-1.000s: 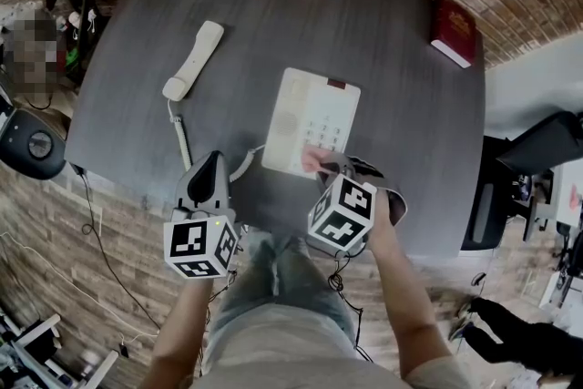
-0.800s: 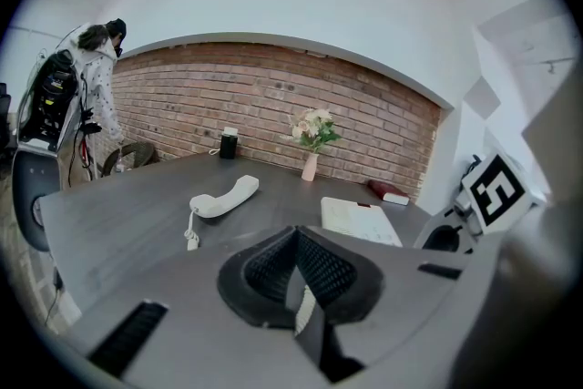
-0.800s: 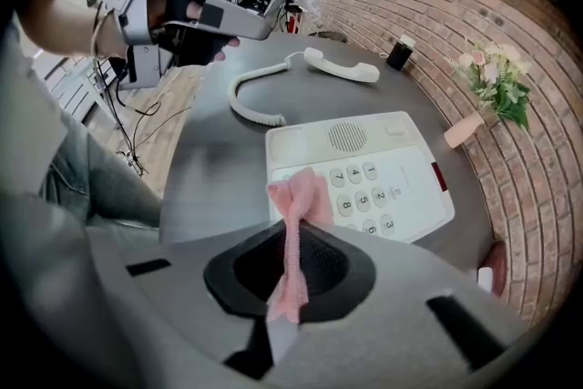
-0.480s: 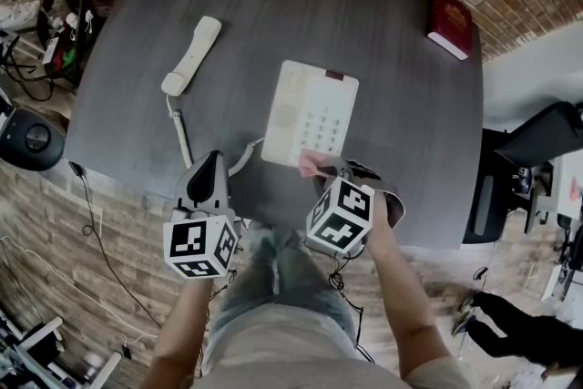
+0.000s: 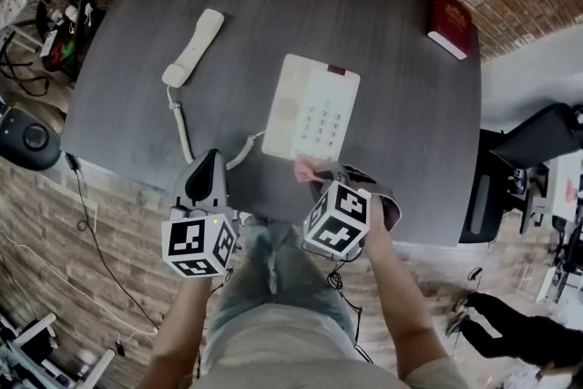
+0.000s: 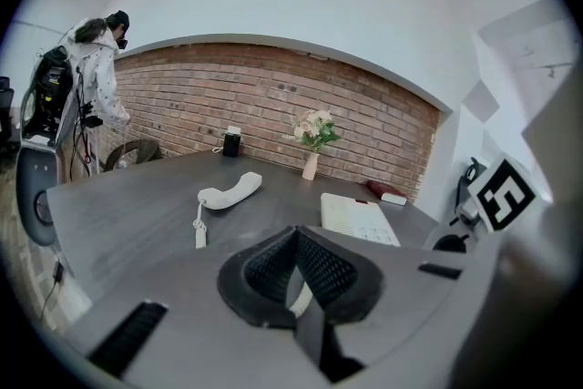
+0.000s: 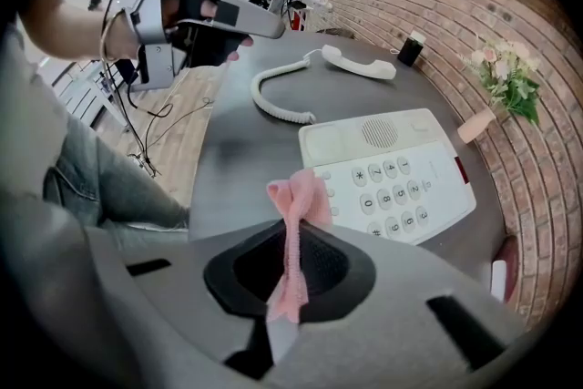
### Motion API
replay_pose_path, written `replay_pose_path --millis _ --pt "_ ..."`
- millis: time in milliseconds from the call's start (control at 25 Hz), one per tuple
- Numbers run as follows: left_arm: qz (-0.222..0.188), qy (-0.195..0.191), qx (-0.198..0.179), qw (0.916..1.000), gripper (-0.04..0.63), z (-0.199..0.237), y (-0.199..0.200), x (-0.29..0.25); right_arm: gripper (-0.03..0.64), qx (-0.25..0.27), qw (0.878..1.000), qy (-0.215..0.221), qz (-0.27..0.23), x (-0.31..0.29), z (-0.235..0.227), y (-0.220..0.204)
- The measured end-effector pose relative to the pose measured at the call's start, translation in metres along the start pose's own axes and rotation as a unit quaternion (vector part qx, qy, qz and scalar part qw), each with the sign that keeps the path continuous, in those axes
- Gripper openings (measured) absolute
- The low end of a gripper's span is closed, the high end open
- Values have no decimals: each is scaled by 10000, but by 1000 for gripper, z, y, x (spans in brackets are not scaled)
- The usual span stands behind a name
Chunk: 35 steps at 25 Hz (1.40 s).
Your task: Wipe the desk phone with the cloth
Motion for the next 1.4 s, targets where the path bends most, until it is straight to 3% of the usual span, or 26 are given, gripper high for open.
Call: replay_pose_path --millis 280,480,680,800,920,1080,1160,1320,1400 --pt "-70 17 22 10000 3 0 3 5 20 -46 9997 240 -60 8 10 -3" --pt "-210 -35 -27 9998 3 -5 19 6 20 -163 9984 360 -392 28 9 -2" --pt "-462 -219 -130 9986 3 -20 50 5 20 -586 9890 81 -1353 74 -14 11" --pt "-735 -403 -225 9962 3 -31 83 4 20 -835 9725 -464 -2123 111 -41 21" --pt "-1013 -576 -226 9929 3 -39 120 6 20 -1247 9369 -1109 -3073 156 -72 28" --pt "-1434 -676 -440 9864 3 -52 169 12 20 -1758 8682 -2185 -4093 219 -108 21" --pt "-1611 -710 -573 9827 3 -58 191 14 20 -2076 8247 -2780 -4465 247 -123 9" --pt "-1927 -829 -686 9753 3 -69 231 13 20 -2966 7202 -3829 -4968 288 -152 -24" --pt "-2032 -860 -726 9726 3 -74 245 11 21 -3256 6821 -4204 -5020 298 -162 -38"
Point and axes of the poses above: the fingertips, and each gripper's own axes: x backward along the fingers, z to its left, y out of its top, the point moved 3 cm from there along x, backward along the fingers, and after that the axes turned 4 degrees about z, right-handed, at the moved point
